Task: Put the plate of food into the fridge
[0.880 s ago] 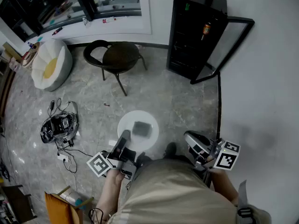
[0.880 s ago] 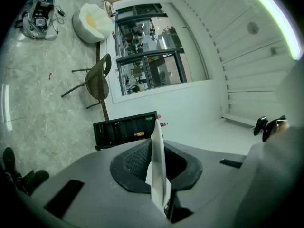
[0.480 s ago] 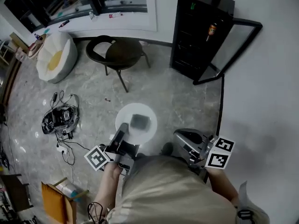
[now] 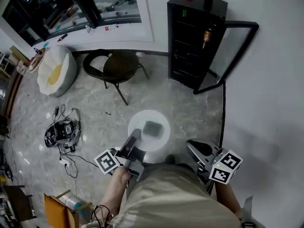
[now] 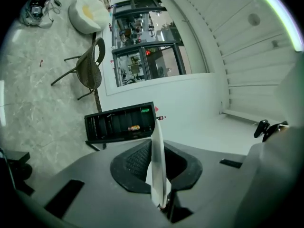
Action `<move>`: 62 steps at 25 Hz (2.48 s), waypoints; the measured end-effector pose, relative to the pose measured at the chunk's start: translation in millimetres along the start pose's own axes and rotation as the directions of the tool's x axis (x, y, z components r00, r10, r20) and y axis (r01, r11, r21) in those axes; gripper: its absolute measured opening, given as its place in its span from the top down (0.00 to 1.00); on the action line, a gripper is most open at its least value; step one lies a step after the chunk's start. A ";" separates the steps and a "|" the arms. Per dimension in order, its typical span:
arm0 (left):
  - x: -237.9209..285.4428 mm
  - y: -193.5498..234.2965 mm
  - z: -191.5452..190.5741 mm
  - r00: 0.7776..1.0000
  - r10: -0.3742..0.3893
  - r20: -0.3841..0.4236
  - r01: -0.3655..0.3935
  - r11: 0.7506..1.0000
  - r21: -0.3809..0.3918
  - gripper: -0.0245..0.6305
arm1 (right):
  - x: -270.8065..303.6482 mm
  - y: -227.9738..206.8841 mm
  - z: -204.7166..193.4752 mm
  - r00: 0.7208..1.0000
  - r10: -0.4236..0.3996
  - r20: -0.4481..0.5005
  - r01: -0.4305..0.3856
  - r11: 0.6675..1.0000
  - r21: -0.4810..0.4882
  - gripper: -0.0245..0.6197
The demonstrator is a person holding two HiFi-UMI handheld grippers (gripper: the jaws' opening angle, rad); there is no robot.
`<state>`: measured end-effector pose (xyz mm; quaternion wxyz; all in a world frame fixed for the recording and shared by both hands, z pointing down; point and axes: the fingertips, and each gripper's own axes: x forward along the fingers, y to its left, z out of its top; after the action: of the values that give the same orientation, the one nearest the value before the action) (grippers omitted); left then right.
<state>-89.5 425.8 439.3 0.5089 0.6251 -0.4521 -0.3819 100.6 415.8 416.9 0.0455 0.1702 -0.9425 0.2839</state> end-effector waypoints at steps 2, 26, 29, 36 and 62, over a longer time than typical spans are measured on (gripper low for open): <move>2.9 -2.1 -3.4 1.000 -0.004 0.002 0.004 1.000 -0.013 0.93 | 1.5 -4.7 0.9 1.000 0.001 -0.012 0.000 1.000 0.014 0.93; 60.6 21.7 23.3 0.998 -0.010 -0.069 0.002 0.994 -0.114 0.93 | 55.3 -38.8 28.4 0.994 -0.089 -0.055 0.088 0.996 -0.021 0.93; 67.2 28.1 35.3 0.997 -0.014 -0.075 0.005 0.993 -0.116 0.93 | 68.5 -39.0 35.5 0.996 -0.082 -0.042 0.082 0.997 -0.010 0.93; 79.3 34.2 60.5 0.996 -0.035 -0.083 0.025 0.993 -0.112 0.93 | 95.3 -43.5 48.1 0.995 -0.093 -0.041 0.093 0.996 -0.004 0.93; 80.7 66.3 155.4 0.991 -0.068 -0.116 0.052 0.989 -0.140 0.93 | 192.6 -53.6 43.4 0.964 -0.251 -0.093 0.257 0.964 0.064 0.93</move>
<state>-222.7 298.8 473.5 0.5652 0.6240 -0.3743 -0.3887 -61.0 293.2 443.7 0.1145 0.2793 -0.8987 0.3182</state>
